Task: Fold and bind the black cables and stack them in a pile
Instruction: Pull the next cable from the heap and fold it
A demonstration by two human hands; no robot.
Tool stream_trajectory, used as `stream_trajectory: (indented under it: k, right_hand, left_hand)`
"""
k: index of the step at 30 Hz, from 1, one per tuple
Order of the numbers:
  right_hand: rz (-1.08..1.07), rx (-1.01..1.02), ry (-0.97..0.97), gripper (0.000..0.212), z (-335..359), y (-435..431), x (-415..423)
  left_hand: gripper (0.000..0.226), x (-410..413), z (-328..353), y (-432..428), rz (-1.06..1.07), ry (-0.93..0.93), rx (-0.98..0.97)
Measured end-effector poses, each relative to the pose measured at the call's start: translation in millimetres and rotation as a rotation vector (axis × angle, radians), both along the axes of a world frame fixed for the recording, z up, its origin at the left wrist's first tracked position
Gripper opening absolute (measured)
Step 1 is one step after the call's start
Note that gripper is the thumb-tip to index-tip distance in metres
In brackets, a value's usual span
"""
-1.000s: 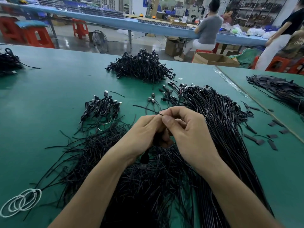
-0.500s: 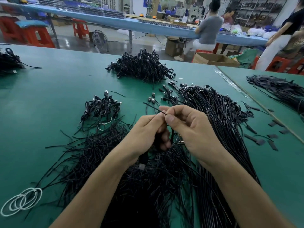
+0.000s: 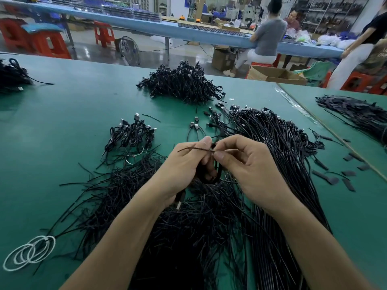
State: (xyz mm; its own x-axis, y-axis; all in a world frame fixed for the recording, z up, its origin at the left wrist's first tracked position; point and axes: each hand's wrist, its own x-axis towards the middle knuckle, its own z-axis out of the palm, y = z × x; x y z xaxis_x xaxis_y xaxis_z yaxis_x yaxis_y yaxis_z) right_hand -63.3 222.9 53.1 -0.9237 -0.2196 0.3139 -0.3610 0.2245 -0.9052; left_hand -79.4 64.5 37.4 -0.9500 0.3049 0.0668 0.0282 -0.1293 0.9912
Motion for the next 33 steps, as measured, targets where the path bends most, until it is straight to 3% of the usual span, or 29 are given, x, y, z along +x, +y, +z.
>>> stream_trajectory:
  k: [4, 7, 10, 15, 18, 21, 25, 28, 33]
  right_hand:
    - [-0.065, 0.055, 0.010, 0.018, -2, -1, -1]
    - [-0.077, 0.013, 0.056, 0.020, -2, -6, 0]
    - [-0.128, 0.020, 0.078, 0.023, -5, -8, -1]
    - [-0.166, 0.013, 0.054, 0.019, -1, -7, 2]
    - [-0.340, -0.116, 0.082, 0.012, 1, -3, 3]
    - [-0.479, -0.280, -0.034, 0.006, -2, 1, 1]
    - [-0.484, -0.025, -0.142, 0.006, -11, -1, -2]
    - [-0.434, 0.143, -0.034, 0.010, -7, -8, -1]
    - [-0.396, 0.374, 0.164, 0.013, 11, -10, 4]
  left_hand:
    - [0.052, -4, 0, -2, 0.064, 0.046, -0.130]
    - [0.040, 1, -1, 4, 0.015, -0.073, 0.019]
    - [0.045, 4, -3, 10, -0.036, -0.178, 0.169]
    - [0.035, 2, -6, 10, 0.061, -0.139, 0.087]
    - [0.032, 0, -7, 7, 0.071, -0.161, 0.147]
    - [0.035, 1, -5, 5, 0.096, -0.139, 0.190]
    - [0.039, 1, -4, 7, 0.070, -0.088, 0.196]
    - [0.047, 2, -5, 11, 0.020, -0.091, 0.174]
    - [0.042, 0, -10, 10, -0.035, -0.088, 0.164]
